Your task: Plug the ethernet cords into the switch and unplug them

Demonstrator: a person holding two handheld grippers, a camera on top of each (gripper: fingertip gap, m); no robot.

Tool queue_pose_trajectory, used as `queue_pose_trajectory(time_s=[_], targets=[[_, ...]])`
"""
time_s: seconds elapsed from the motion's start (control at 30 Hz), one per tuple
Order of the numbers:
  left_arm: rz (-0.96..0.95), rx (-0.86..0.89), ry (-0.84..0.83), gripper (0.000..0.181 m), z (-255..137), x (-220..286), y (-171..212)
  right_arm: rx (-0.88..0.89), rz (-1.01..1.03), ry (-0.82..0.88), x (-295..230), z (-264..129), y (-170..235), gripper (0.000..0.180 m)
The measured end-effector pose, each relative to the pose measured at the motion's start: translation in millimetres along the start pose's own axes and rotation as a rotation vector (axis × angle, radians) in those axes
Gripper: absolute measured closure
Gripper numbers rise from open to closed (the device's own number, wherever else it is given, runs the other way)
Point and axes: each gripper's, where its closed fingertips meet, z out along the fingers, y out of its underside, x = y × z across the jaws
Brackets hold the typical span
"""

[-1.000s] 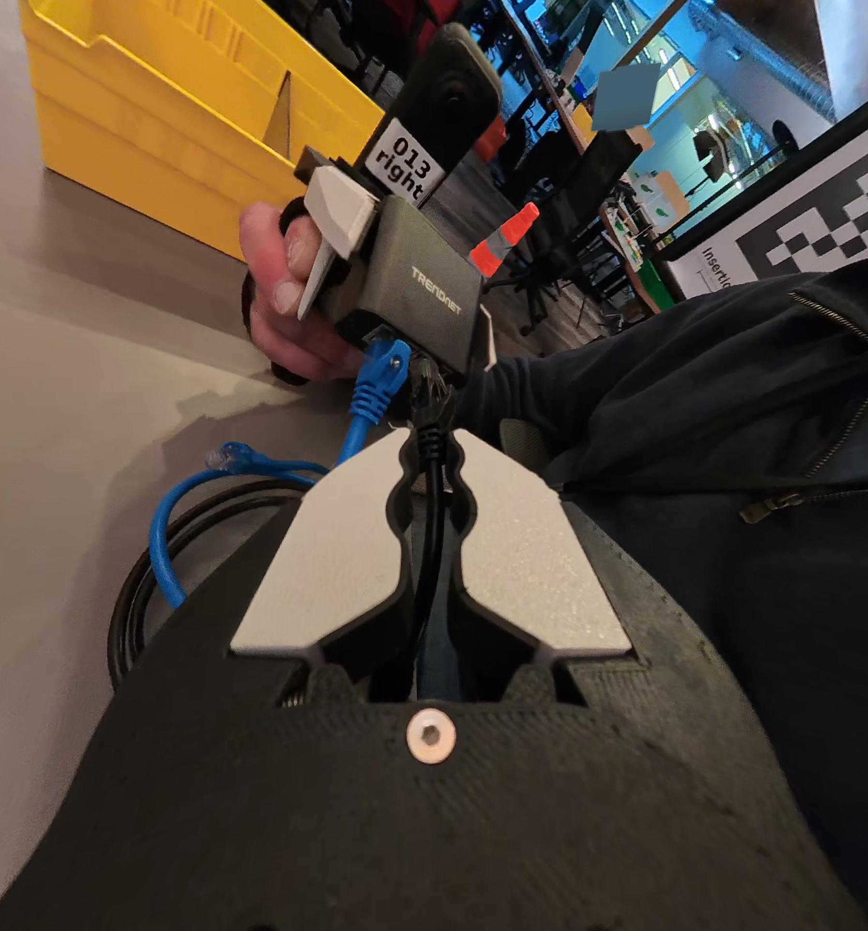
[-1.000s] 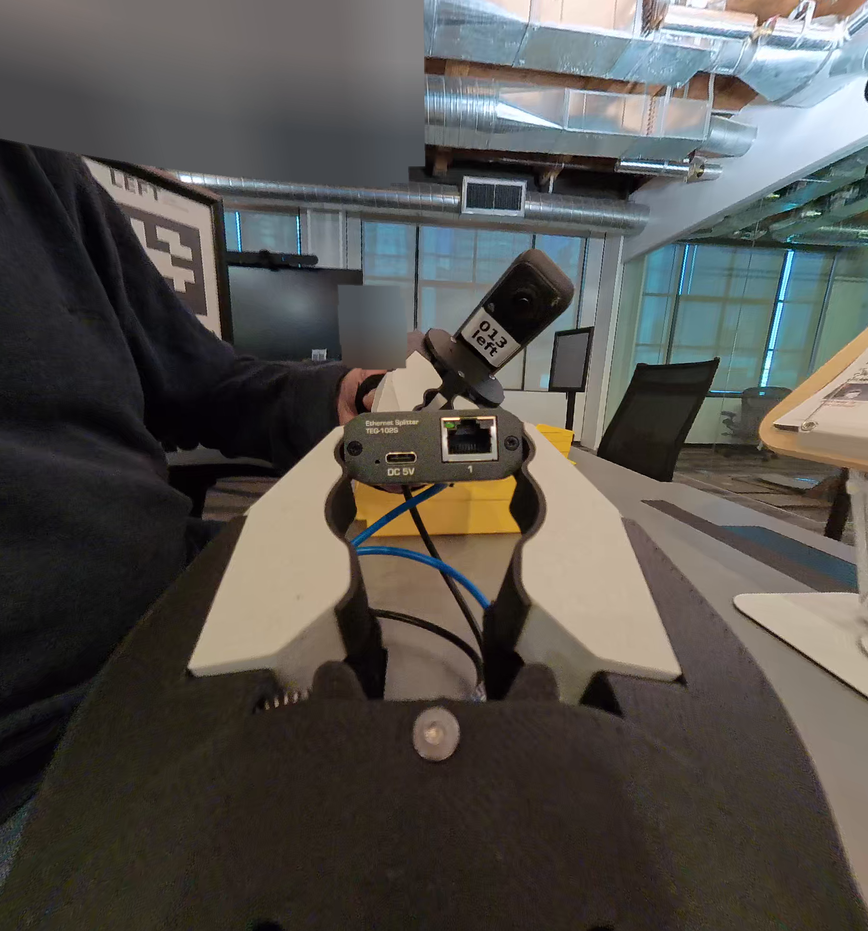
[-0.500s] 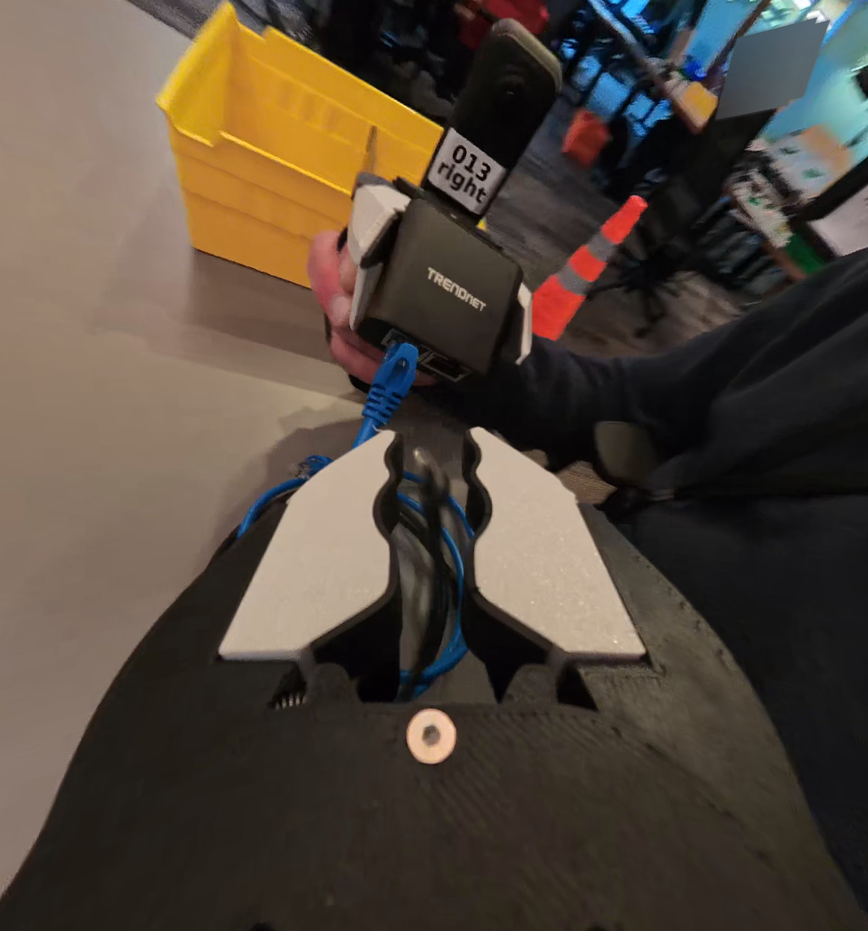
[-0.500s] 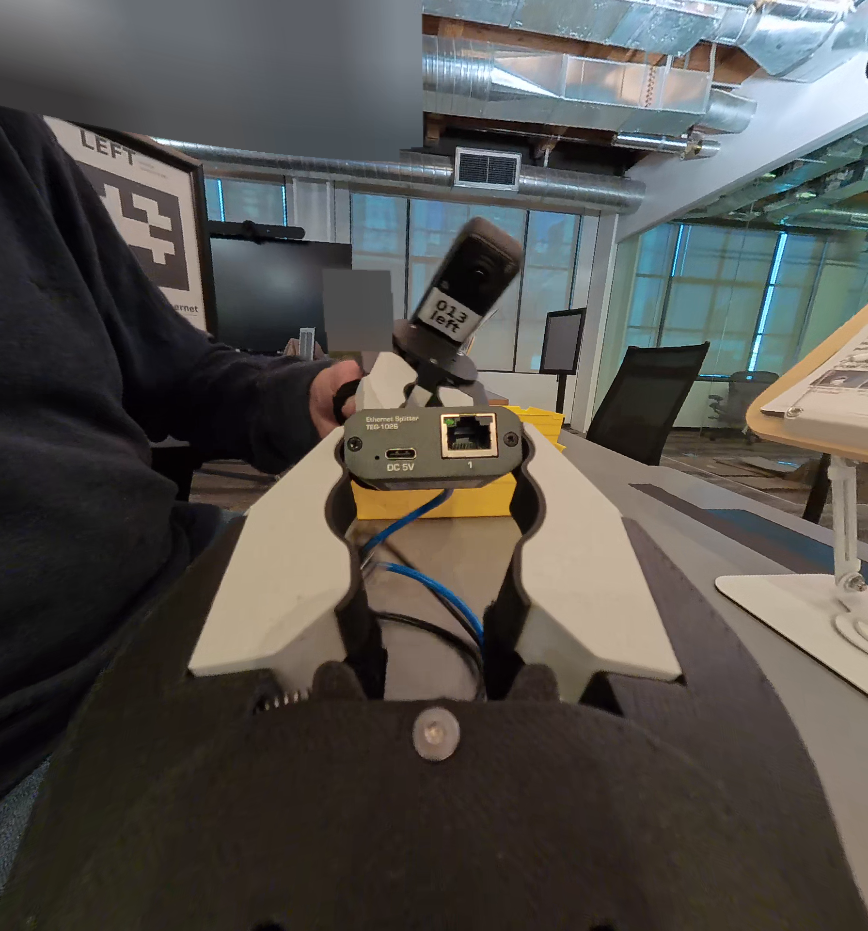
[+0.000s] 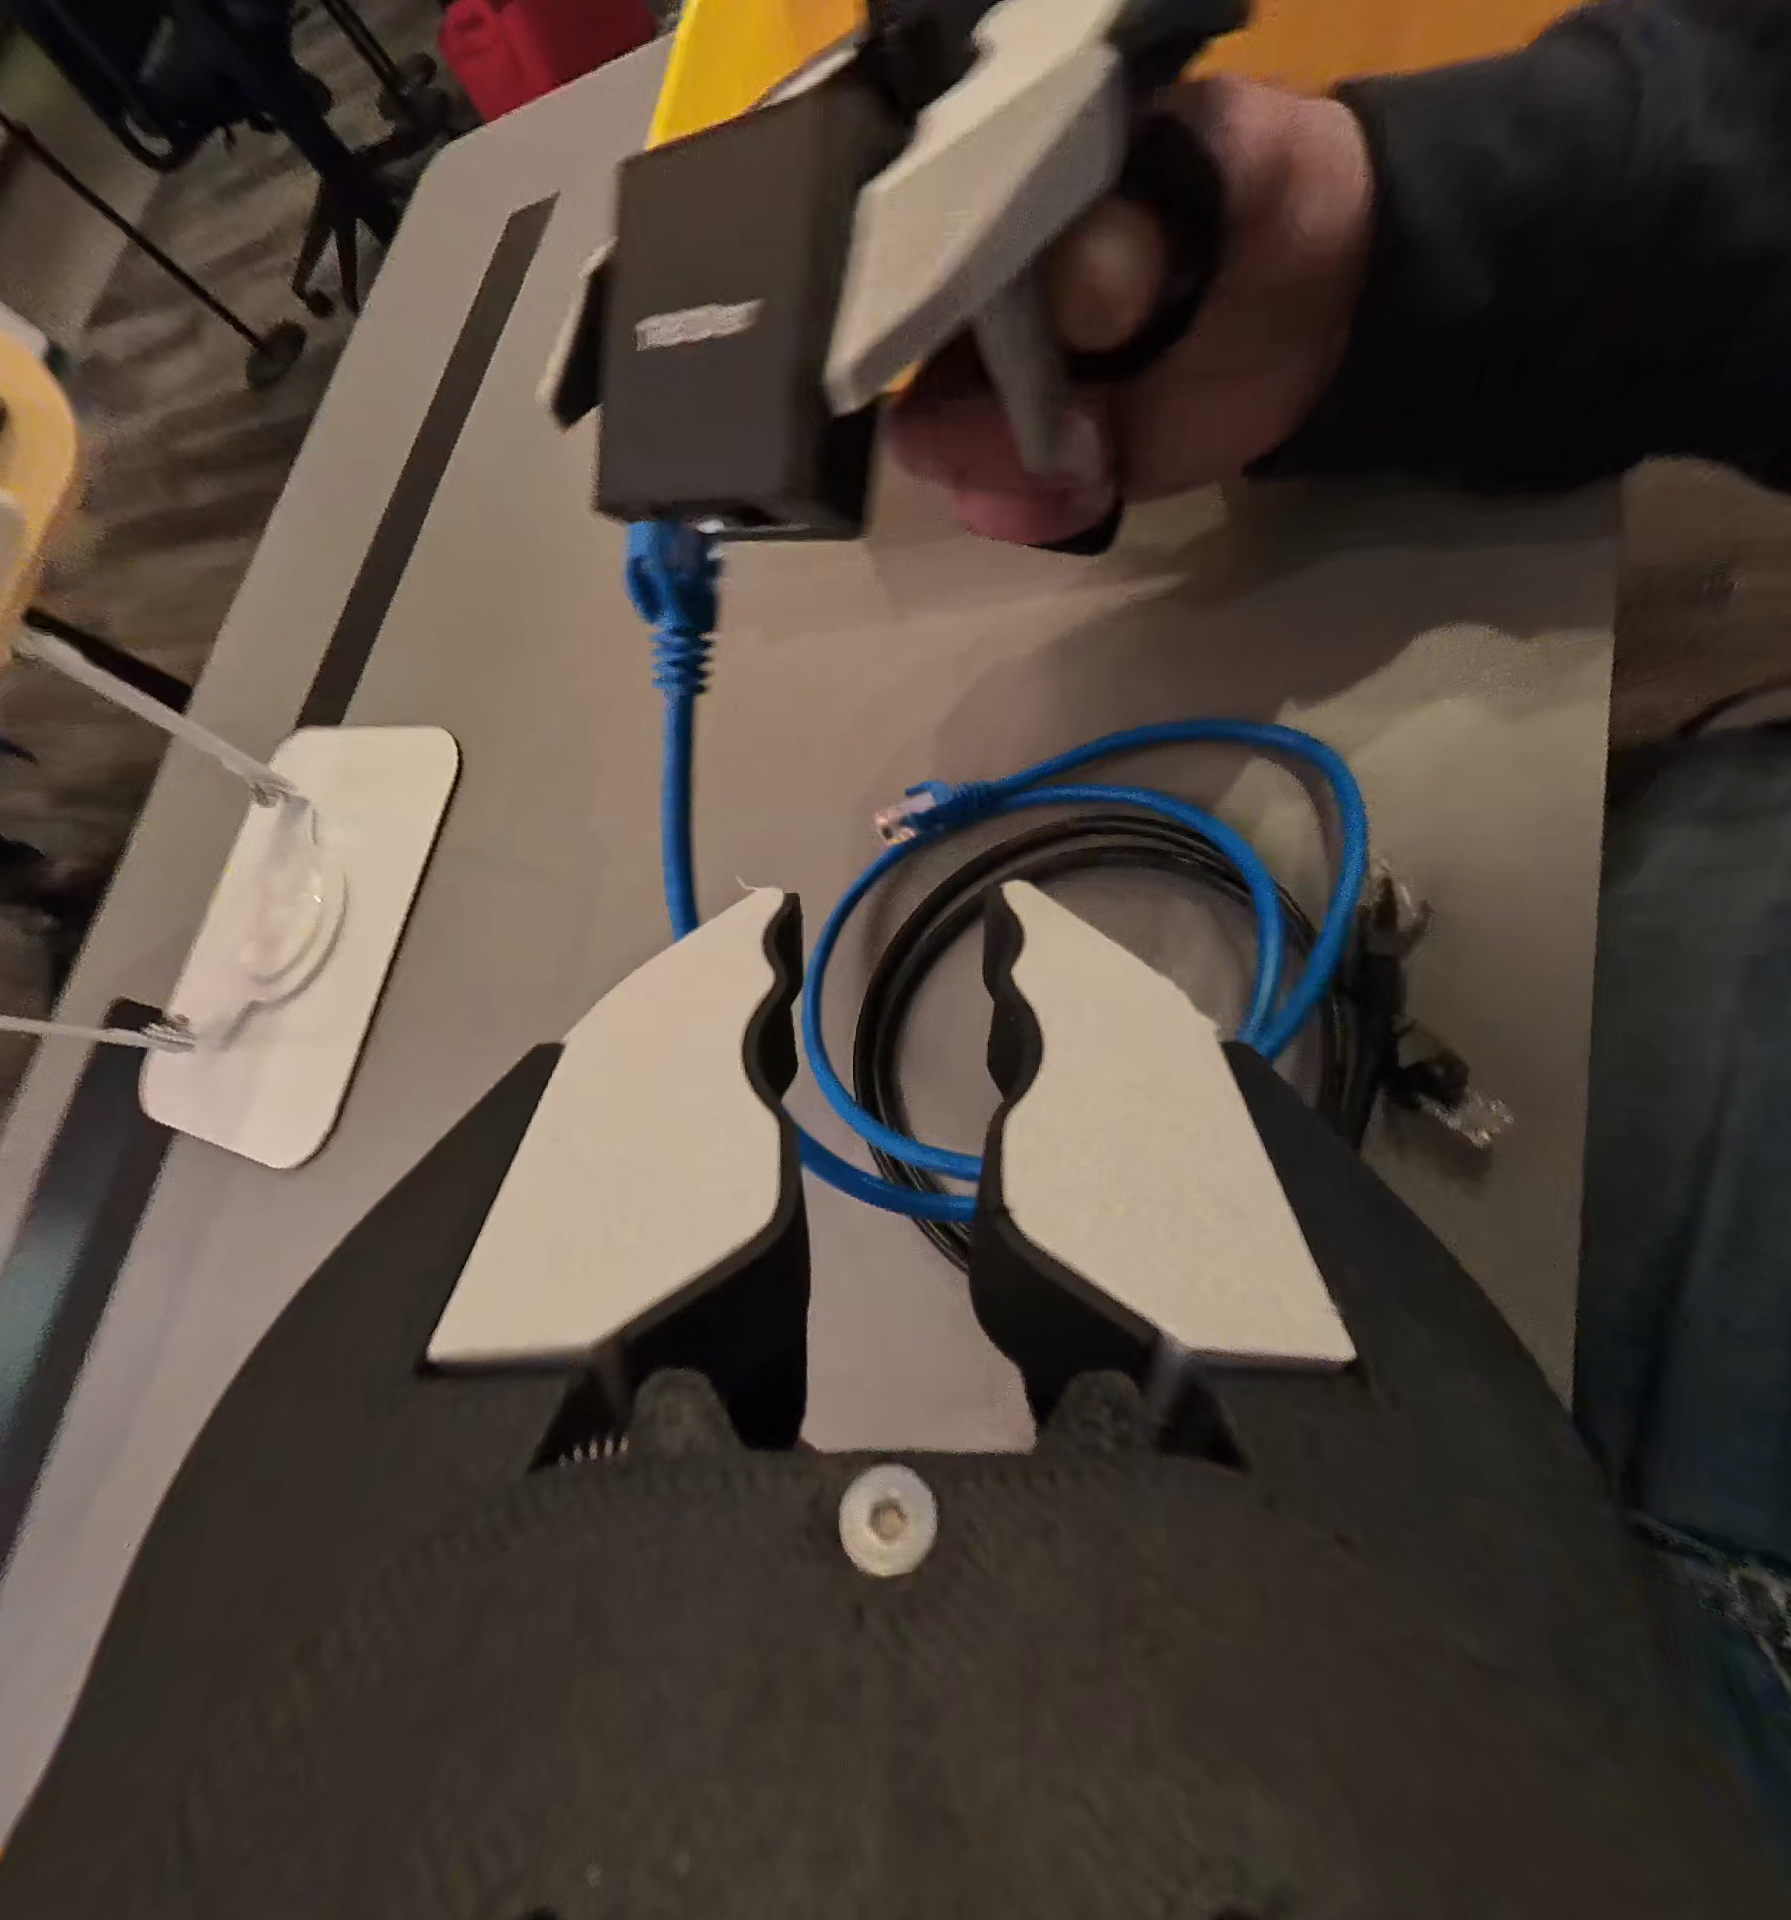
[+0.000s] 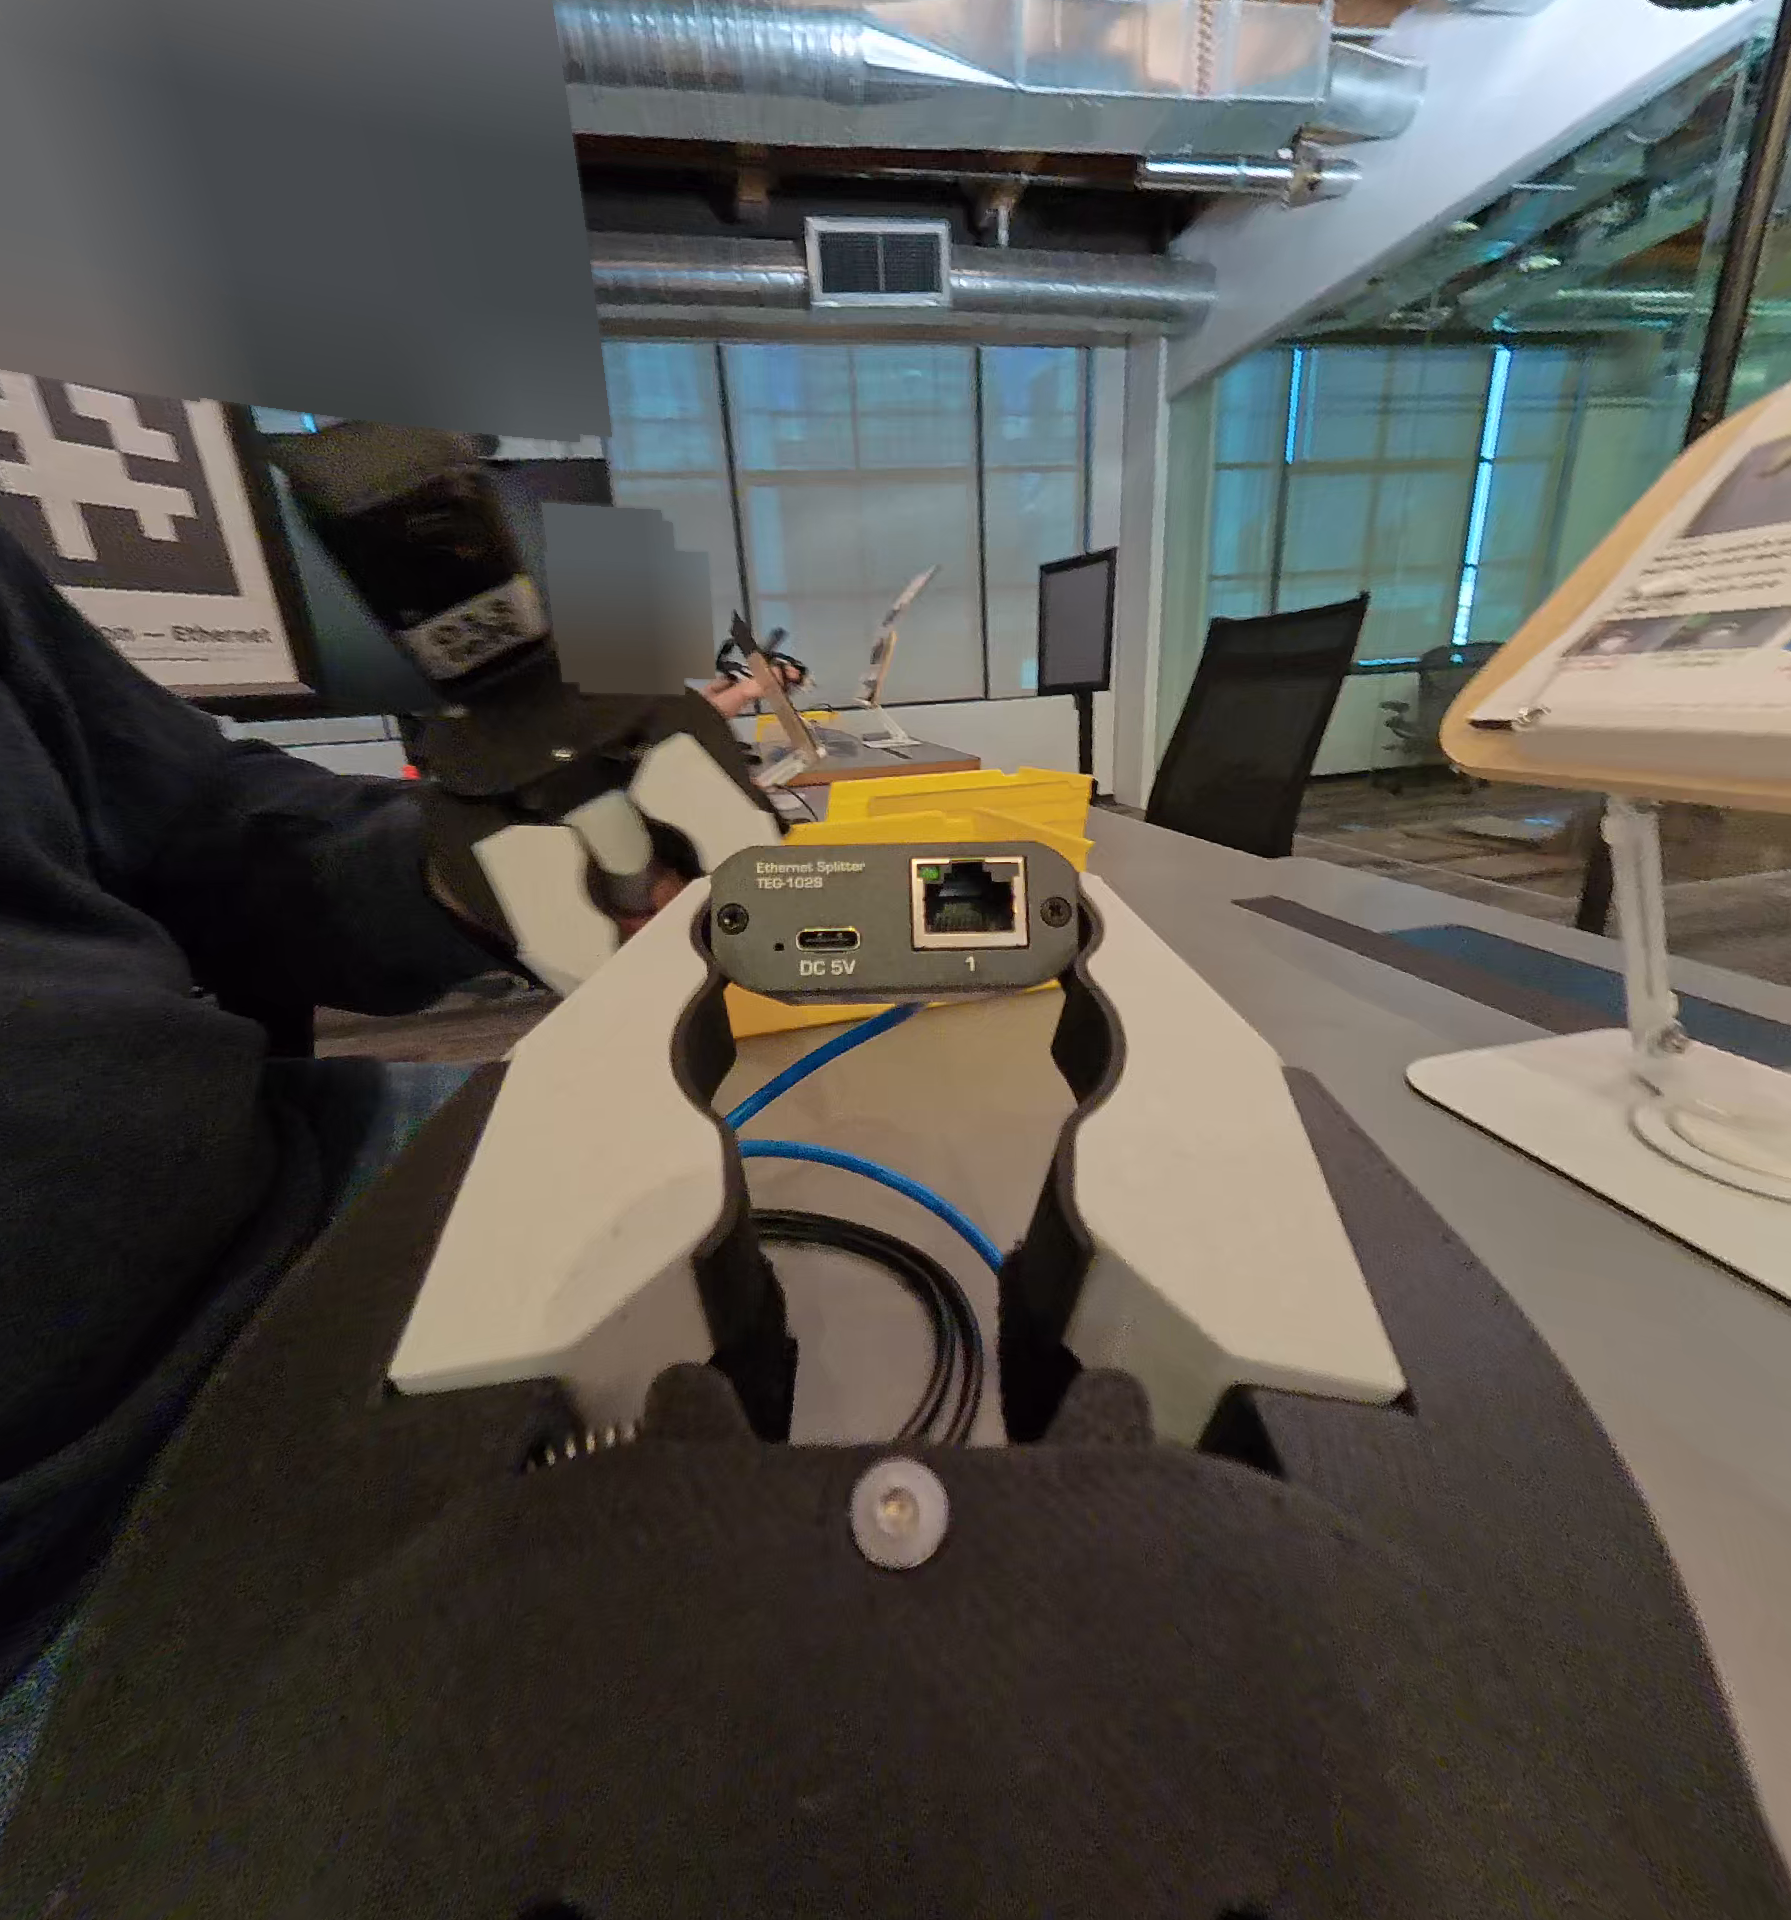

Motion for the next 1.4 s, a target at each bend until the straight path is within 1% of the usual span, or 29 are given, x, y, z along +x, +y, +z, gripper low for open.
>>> queue_pose_trajectory(time_s=[0.07,0.17,0.27,0.33,0.4,0.47,0.57,0.7,0.8,0.93,0.97,1.13,1.4], targets=[[0.087,-0.02,0.002,0.148,-6,15,0,-0.02,0.009,0.039,9,-3,4,0.119],[0.249,-0.068,0.05,0.152,-11,51,9,-0.044,0.019,0.084,21,-7,9,0.119],[0.315,-0.129,0.126,0.151,-1,97,25,-0.05,0.017,0.107,26,-8,11,0.119],[0.411,-0.193,0.056,0.15,10,105,38,-0.059,0.016,0.118,28,-8,12,0.119],[0.415,-0.192,0.053,0.152,19,114,41,-0.066,0.009,0.126,29,-8,14,0.119],[0.431,-0.225,0.005,0.153,30,116,46,-0.071,0.007,0.132,29,-8,15,0.119],[0.52,-0.193,-0.02,0.158,44,130,41,-0.079,0.002,0.138,31,-8,17,0.119],[0.538,-0.285,-0.141,0.161,56,113,46,-0.08,-0.01,0.147,31,-9,16,0.119],[0.548,-0.302,-0.181,0.162,60,103,48,-0.07,-0.014,0.149,31,-10,13,0.118],[0.546,-0.301,-0.237,0.175,61,86,50,-0.058,-0.023,0.154,31,-12,10,0.119],[0.535,-0.31,-0.245,0.176,61,79,53,-0.053,-0.024,0.158,31,-13,9,0.119],[0.498,-0.356,-0.261,0.178,49,51,68,-0.039,-0.026,0.173,34,-18,5,0.119],[0.386,-0.454,-0.276,0.178,18,15,115,-0.009,-0.039,0.243,45,-28,-2,0.118]])
